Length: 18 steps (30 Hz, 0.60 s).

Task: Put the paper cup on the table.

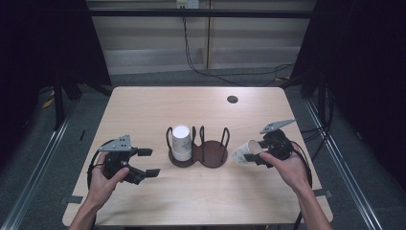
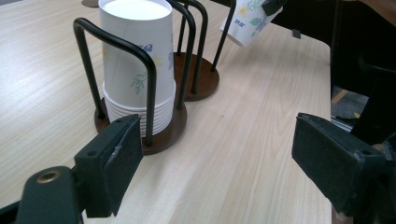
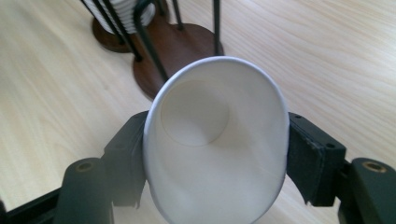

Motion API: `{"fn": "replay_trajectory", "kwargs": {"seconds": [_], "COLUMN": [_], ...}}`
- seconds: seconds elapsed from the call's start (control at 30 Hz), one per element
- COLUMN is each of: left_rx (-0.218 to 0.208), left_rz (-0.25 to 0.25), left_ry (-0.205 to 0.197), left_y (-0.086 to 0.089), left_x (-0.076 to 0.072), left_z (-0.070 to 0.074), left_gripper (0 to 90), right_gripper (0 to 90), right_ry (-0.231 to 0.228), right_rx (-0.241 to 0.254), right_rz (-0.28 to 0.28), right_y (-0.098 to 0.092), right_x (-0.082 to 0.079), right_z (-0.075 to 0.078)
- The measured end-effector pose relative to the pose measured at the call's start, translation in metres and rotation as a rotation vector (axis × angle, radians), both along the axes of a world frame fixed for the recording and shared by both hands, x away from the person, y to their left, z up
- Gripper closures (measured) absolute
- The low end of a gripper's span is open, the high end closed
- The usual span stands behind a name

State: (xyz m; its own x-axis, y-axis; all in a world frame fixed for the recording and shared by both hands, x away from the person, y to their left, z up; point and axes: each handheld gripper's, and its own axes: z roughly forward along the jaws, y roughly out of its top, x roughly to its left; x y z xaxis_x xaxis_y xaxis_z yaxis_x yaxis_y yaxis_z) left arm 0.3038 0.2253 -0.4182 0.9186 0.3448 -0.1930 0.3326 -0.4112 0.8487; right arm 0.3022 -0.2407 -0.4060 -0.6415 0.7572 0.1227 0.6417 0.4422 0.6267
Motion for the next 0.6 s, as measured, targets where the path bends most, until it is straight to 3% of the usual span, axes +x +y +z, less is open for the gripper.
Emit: {"fn": "replay_trajectory", "kwargs": {"seconds": [0.37,0.6], "left_rx": [0.013,0.021], "left_rz": [-0.004,0.0], "left_ry": [-0.002,-0.002], "left_y": [0.002,0.005], "left_x": [-0.001,0.001], "left_z": [0.0,-0.001], "left_gripper": [16.3,16.4], "right_gripper": [29.7,28.9], "right_ry": [0.06,0.104], "right_rx": [-0.154,-0.246], "right_rz": [-0.055,-0.059], "right_y": [-0.004,0.001], "right_x": [0.03,0.048], "right_z": [0.003,0.001]}}
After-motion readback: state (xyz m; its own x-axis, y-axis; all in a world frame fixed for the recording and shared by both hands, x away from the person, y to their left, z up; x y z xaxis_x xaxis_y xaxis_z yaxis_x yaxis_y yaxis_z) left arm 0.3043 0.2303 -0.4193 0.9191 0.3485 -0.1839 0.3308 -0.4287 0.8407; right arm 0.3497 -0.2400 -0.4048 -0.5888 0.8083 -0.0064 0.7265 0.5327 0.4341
